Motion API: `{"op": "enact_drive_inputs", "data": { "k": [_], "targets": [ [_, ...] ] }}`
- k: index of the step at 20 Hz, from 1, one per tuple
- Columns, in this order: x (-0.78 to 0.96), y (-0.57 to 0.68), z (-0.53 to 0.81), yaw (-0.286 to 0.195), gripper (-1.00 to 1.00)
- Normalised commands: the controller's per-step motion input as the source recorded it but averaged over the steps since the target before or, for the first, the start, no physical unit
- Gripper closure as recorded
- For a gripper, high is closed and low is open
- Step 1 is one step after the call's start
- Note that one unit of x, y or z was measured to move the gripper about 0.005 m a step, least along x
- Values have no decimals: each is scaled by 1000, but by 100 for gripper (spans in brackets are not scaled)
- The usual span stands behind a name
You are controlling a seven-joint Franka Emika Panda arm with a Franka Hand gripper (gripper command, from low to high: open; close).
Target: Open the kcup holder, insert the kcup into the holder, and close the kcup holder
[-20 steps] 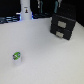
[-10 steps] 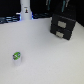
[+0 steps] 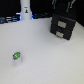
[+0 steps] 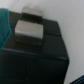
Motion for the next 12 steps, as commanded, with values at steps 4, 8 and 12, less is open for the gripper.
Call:
{"op": "enact_drive_inputs", "data": {
  "k": [4, 8, 12],
  "targets": [
    [-327, 540, -371, -187, -100],
    [-284, 375, -414, -153, -100],
    [-201, 184, -440, -99, -100]
  ]
}}
